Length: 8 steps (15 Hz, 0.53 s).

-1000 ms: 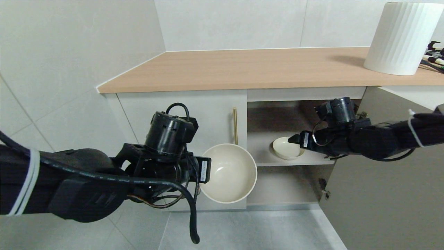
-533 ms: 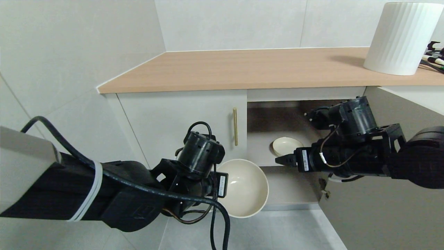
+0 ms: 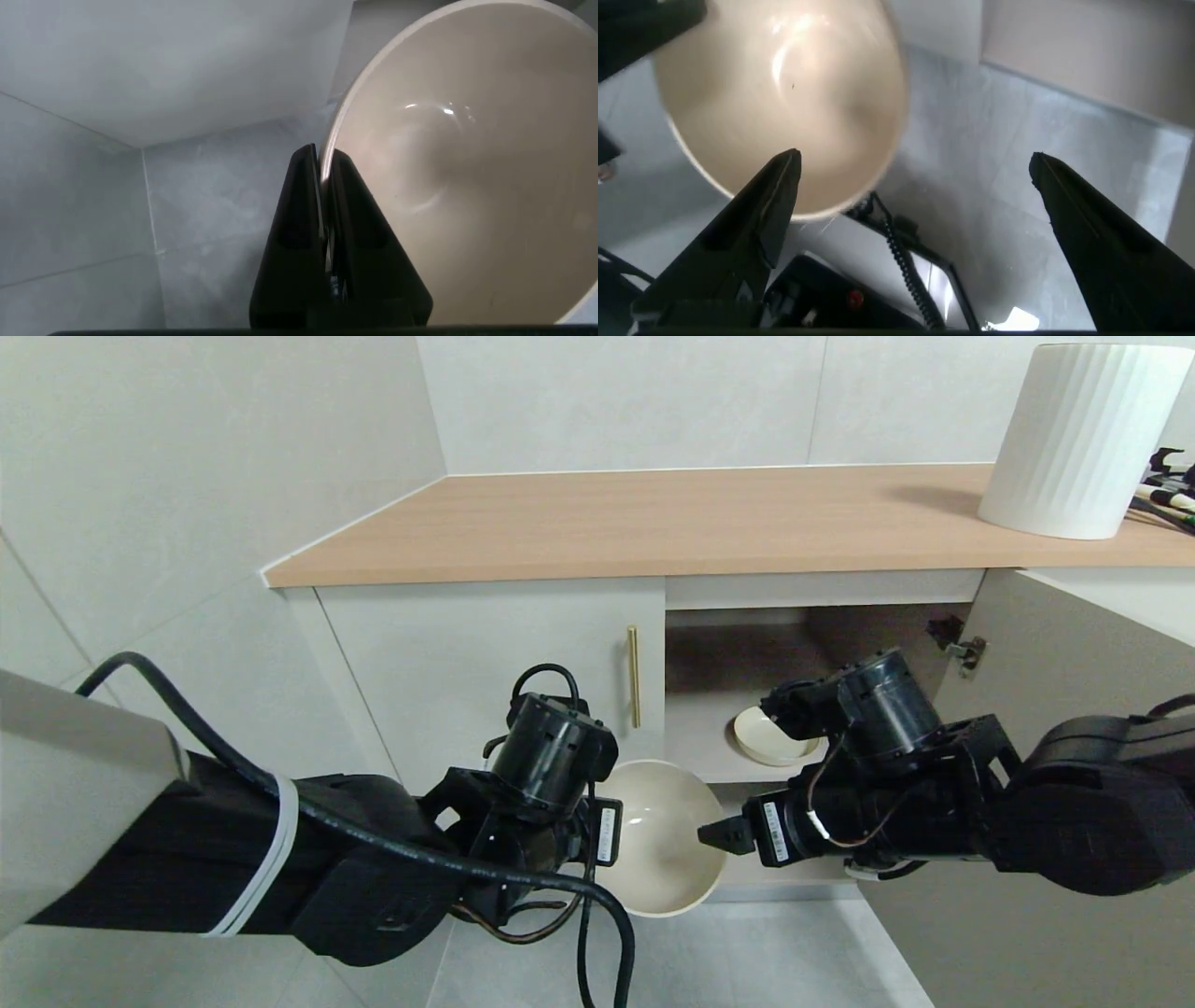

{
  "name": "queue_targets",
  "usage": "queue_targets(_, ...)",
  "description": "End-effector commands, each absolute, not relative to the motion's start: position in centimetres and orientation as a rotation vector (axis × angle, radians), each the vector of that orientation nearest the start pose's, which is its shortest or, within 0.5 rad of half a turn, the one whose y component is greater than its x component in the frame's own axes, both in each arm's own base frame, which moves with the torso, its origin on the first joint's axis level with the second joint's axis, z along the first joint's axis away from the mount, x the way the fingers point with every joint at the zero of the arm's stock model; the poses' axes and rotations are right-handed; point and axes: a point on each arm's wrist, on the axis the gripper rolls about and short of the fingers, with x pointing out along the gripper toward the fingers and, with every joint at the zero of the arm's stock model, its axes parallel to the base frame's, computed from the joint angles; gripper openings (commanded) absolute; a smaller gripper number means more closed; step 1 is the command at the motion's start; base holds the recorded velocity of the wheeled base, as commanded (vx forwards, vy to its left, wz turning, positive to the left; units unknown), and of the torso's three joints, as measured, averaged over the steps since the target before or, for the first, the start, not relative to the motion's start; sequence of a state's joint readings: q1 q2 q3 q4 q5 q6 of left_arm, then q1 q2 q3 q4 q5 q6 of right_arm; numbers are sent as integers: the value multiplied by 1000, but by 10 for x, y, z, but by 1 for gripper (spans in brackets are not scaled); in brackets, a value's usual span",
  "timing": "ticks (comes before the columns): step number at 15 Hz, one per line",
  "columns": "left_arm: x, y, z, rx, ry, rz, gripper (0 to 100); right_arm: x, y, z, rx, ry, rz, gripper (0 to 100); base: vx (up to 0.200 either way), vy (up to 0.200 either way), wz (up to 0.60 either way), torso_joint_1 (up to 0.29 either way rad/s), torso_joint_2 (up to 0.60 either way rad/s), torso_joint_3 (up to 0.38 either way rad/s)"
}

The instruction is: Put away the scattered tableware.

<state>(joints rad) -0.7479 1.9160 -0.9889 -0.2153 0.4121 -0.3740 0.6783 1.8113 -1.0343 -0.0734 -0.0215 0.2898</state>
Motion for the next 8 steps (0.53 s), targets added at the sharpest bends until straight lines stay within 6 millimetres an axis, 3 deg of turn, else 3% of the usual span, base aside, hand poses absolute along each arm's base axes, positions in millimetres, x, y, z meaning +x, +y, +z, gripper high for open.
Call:
queue_targets(1,255,-228,125,31,638,-212,0,258,213,143,10,784,526,100,0,0,0,0,0,0)
queue_targets(6,251,-231,127,26,629,-212,0,264,219,138,27,747,531,100,0,0,0,0,0,0)
queue_targets(7,251,-231,126,27,630,-212,0,264,219,137,34,751,529,0,0,0,0,0,0,0)
queue_targets(8,251,-231,126,25,630,-211,0,264,220,137,37,751,530,0,0,0,0,0,0,0)
